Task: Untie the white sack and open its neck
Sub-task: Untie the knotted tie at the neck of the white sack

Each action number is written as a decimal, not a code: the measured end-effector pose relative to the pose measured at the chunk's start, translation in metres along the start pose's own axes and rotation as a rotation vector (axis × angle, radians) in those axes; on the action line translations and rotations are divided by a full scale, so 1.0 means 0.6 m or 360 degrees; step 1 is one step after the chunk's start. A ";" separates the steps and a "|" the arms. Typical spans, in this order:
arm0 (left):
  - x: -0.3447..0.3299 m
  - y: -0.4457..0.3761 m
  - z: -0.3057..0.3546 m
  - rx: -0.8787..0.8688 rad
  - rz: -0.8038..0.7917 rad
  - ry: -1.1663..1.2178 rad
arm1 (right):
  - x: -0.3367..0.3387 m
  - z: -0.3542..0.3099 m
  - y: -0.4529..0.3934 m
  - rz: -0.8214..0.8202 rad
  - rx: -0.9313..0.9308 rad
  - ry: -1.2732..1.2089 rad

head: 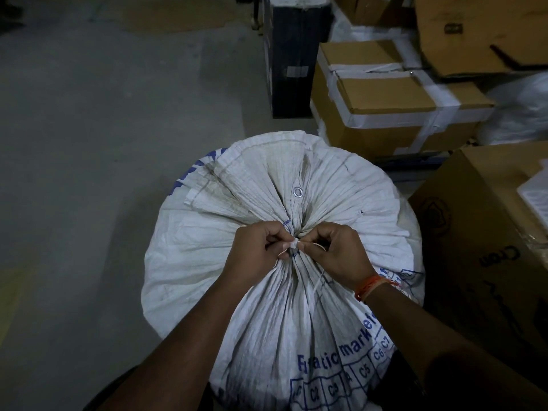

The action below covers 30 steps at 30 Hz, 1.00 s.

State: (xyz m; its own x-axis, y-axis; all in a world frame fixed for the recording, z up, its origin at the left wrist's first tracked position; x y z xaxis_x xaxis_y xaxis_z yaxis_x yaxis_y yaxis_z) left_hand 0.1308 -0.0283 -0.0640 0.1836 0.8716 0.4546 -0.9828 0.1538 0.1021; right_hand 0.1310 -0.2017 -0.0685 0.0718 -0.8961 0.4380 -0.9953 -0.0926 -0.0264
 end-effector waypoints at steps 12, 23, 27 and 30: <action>0.004 -0.004 -0.007 0.0035 -0.0008 0.0082 | 0.015 -0.015 -0.004 -0.0087 0.0016 0.0054; 0.000 -0.002 -0.011 0.0045 0.0003 0.0066 | 0.009 -0.011 0.001 -0.0011 0.0060 0.0087; 0.000 -0.001 -0.012 0.0065 0.0010 0.0061 | 0.008 -0.010 0.001 0.0006 0.0073 0.0123; -0.004 0.000 -0.011 0.0065 -0.0014 0.0074 | 0.001 -0.009 0.001 0.0001 0.0072 0.0125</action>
State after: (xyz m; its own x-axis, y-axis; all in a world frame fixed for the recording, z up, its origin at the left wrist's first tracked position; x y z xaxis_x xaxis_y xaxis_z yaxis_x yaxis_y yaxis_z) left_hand 0.1303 -0.0274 -0.0710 0.1903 0.8910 0.4121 -0.9794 0.1433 0.1423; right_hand 0.1300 -0.2001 -0.0636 0.0642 -0.8595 0.5070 -0.9913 -0.1133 -0.0664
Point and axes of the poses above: each hand's wrist, its own y-axis away from the middle knuckle, its own x-axis out of the back of the hand, z = x × y, the point moved 9 cm from there along -y, towards the middle knuckle, and after that the axes turned 3 degrees about -y, right-handed, at the moved point
